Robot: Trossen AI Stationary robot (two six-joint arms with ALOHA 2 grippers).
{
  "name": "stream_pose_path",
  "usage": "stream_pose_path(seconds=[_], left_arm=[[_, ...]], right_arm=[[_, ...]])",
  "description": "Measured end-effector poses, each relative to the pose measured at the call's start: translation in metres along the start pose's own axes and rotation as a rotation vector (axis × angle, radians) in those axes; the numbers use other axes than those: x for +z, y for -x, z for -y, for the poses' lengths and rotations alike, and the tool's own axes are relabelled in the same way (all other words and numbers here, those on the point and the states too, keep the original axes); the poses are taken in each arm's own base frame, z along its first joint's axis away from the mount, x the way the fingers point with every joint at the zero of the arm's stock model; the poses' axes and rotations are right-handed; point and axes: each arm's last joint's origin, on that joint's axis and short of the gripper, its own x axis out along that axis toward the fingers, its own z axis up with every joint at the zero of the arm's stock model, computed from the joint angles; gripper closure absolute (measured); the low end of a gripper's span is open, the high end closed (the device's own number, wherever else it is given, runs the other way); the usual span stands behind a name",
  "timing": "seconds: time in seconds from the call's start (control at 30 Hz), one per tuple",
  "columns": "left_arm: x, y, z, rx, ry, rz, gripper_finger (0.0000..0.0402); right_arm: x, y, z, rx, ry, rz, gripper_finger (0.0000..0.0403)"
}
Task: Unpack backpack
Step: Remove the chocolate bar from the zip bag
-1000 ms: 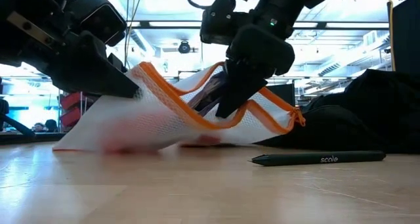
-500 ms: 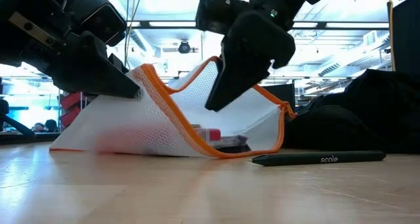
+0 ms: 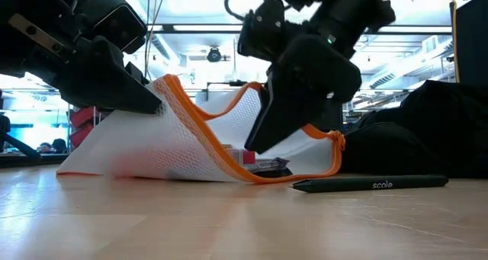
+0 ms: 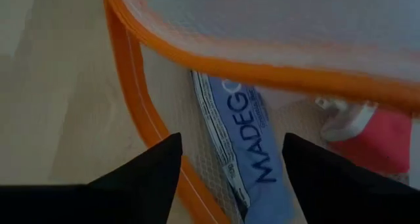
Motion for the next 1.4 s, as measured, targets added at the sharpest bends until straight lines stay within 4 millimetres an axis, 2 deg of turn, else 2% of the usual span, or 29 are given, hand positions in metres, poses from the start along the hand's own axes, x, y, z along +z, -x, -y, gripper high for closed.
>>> stream_pose_path(seconds=[0.27, 0.5, 0.63, 0.77, 1.0, 1.07, 1.4], left_arm=[[0.000, 0.000, 0.000, -0.001, 0.001, 0.003, 0.0402], [0.000, 0.000, 0.000, -0.001, 0.001, 0.003, 0.0402], [0.000, 0.000, 0.000, 0.000, 0.004, 0.001, 0.0402], [0.000, 0.000, 0.000, 0.001, 0.003, -0.001, 0.0402], [0.000, 0.000, 0.000, 0.000, 0.004, 0.000, 0.0402], [0.000, 0.000, 0.000, 0.001, 0.003, -0.001, 0.0402], [0.000, 0.000, 0.000, 0.001, 0.003, -0.005, 0.0402]], right_arm=[[-0.007, -0.007, 0.008, 0.023, -0.046, 0.071, 0.0185], [-0.011, -0.042, 0.013, 0.050, -0.068, 0.069, 0.0174], [-0.010, -0.052, 0.017, 0.049, -0.087, 0.054, 0.0176], [-0.009, -0.050, 0.019, 0.046, -0.083, 0.055, 0.0220], [0.000, -0.042, 0.019, 0.038, -0.048, 0.024, 0.0362], [0.004, -0.040, 0.019, 0.036, -0.044, 0.001, 0.0391], [0.018, -0.012, 0.020, -0.057, -0.016, -0.097, 0.0402]])
